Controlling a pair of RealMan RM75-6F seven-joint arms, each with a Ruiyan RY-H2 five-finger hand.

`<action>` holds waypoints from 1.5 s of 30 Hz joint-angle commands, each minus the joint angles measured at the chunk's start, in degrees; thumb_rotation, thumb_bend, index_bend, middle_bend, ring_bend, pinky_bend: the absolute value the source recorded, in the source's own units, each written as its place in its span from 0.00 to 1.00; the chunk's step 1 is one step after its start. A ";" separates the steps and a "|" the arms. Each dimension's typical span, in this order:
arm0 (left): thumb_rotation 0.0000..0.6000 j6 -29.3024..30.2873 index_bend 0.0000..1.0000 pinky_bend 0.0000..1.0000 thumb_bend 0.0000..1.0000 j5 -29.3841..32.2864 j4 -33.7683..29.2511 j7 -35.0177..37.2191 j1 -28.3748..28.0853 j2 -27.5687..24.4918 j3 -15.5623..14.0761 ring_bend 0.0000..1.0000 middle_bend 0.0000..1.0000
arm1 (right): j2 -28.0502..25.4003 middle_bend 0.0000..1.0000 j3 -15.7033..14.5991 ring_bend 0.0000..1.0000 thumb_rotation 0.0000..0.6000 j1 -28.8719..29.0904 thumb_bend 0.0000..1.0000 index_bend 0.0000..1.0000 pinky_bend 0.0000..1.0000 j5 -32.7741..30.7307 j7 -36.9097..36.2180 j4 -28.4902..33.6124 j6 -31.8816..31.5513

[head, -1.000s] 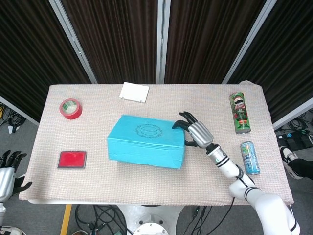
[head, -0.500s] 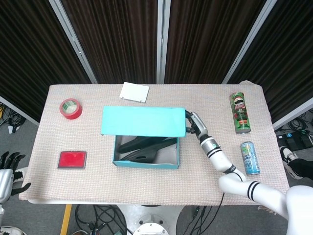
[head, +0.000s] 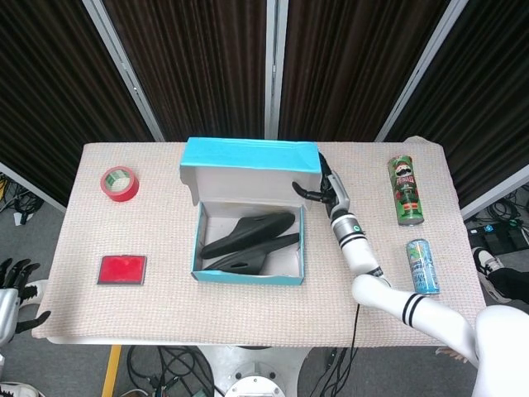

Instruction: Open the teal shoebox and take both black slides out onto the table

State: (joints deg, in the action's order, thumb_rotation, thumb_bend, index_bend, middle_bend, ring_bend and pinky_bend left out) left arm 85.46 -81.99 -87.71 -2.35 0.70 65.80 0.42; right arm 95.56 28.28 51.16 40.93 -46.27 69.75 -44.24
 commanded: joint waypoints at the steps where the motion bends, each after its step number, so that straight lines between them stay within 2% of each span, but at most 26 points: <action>1: 1.00 0.04 0.20 0.15 0.06 -0.01 0.05 0.08 0.06 -0.04 -0.01 0.04 0.13 | 4.87 0.00 2.37 0.00 1.00 0.95 0.10 0.00 0.00 -0.44 9.59 -3.02 -15.19; 4: 1.00 0.09 0.20 0.15 0.06 -0.15 -0.05 -0.02 0.00 -0.12 0.08 0.04 0.13 | 4.92 0.00 0.98 0.00 1.00 -0.54 0.10 0.00 0.00 6.69 10.25 -3.66 -20.96; 6: 1.00 0.19 0.20 0.15 0.06 -0.32 -0.20 -0.10 -0.06 -0.18 0.15 0.04 0.13 | 4.32 0.00 -1.62 0.00 1.00 -1.80 0.10 0.00 0.00 13.71 10.56 -4.12 -25.09; 9: 1.00 0.21 0.20 0.15 0.06 -0.43 -0.55 -0.46 -0.16 -0.33 0.23 0.04 0.13 | 1.95 0.00 -6.92 0.00 1.00 -3.71 0.11 0.00 0.00 23.92 11.63 -3.58 -29.19; 13: 1.00 0.21 0.20 0.15 0.06 -0.53 -1.05 -0.83 -0.19 -0.54 0.24 0.04 0.13 | -3.67 0.01 -14.04 0.00 1.00 -5.76 0.12 0.00 0.00 33.76 14.47 0.53 -29.26; 15: 1.00 0.07 0.20 0.15 0.06 -0.44 -1.30 -0.90 -0.21 -0.62 0.23 0.04 0.13 | -6.84 0.07 -17.21 0.00 1.00 -6.38 0.12 0.01 0.00 37.22 16.53 3.91 -27.65; 17: 1.00 -0.02 0.20 0.15 0.06 -0.41 -1.46 -0.94 -0.21 -0.66 0.21 0.04 0.13 | -9.11 0.17 -19.28 0.02 1.00 -6.51 0.12 0.07 0.01 39.26 18.68 6.81 -25.85; 18: 1.00 -0.05 0.20 0.15 0.06 -0.44 -1.60 -1.01 -0.23 -0.70 0.18 0.04 0.13 | -10.30 0.25 -20.26 0.05 1.00 -6.51 0.12 0.13 0.03 40.20 19.76 8.83 -24.65; 19: 1.00 -0.07 0.20 0.15 0.06 -0.46 -1.65 -1.01 -0.20 -0.70 0.13 0.04 0.13 | -11.14 0.31 -20.88 0.09 1.00 -6.36 0.12 0.19 0.04 40.63 20.79 10.24 -23.47; 21: 1.00 -0.17 0.20 0.15 0.06 -0.46 -1.72 -0.94 -0.15 -0.75 0.03 0.04 0.13 | -12.90 0.35 -22.07 0.12 1.00 -5.46 0.12 0.26 0.07 41.16 23.99 12.90 -19.85; 25: 1.00 -0.34 0.20 0.15 0.06 -0.29 -1.72 -0.67 -0.06 -0.76 -0.06 0.04 0.13 | -14.02 0.34 -22.65 0.13 1.00 -3.19 0.12 0.31 0.12 39.31 30.07 16.50 -12.61; 30: 1.00 -0.62 0.20 0.15 0.06 -0.19 -1.11 0.30 0.18 -0.49 -0.34 0.04 0.13 | -12.19 0.32 -22.16 0.12 1.00 -1.08 0.12 0.33 0.14 35.29 39.35 17.61 -7.16; 37: 1.00 -1.26 0.20 0.15 0.06 -0.06 0.35 1.88 0.26 0.12 -0.55 0.04 0.13 | -9.80 0.30 -21.56 0.09 1.00 -0.58 0.12 0.33 0.14 30.56 46.52 18.27 -4.89; 45: 1.00 -1.76 0.20 0.15 0.06 -0.31 1.43 3.14 0.00 0.55 -0.52 0.04 0.13 | -5.15 0.29 -21.01 0.06 1.00 -0.35 0.12 0.33 0.13 28.95 54.90 16.28 -6.71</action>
State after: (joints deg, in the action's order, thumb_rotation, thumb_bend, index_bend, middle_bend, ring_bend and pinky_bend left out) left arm 83.73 -82.31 -86.35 0.71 0.68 66.31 -0.09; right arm 89.16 7.02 50.69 70.45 7.06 86.71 -50.36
